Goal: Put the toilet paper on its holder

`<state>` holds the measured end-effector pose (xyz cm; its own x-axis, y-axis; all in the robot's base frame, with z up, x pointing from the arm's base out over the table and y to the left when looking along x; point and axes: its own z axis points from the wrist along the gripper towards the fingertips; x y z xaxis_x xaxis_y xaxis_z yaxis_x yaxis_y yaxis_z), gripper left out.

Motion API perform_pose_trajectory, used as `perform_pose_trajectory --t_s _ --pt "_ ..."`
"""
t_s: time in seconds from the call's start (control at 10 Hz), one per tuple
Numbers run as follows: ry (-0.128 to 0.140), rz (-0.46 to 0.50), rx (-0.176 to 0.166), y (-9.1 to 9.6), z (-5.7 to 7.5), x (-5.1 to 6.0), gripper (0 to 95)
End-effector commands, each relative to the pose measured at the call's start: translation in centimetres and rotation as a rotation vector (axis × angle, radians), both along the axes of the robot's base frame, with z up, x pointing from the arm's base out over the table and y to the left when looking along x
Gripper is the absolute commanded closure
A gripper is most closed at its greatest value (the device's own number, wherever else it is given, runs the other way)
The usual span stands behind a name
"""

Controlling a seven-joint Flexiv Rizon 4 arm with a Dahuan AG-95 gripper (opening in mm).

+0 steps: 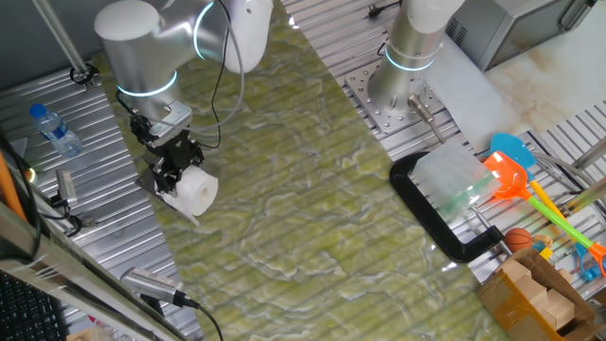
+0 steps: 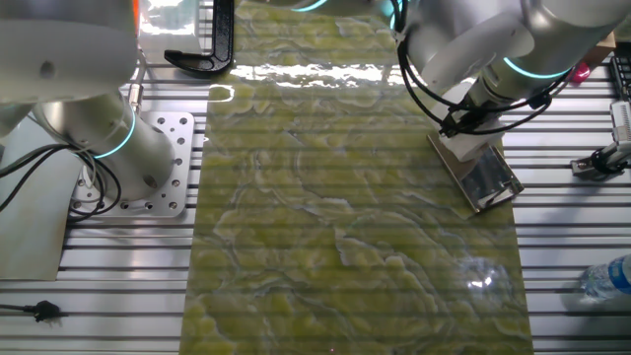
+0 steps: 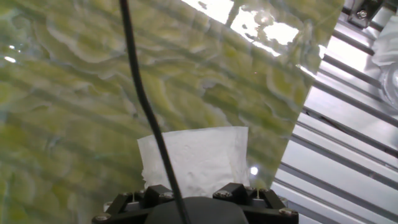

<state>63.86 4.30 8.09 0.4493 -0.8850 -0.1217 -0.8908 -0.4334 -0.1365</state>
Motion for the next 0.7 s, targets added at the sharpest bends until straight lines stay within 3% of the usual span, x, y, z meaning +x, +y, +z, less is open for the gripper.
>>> perform_pose_trajectory --t_s 0.1,0.7 --pt "-0.002 0.000 0.001 -0.19 -0.15 0.01 95.0" --pt "-0.013 0.005 -0.039 -0.81 0.43 0.16 95.0"
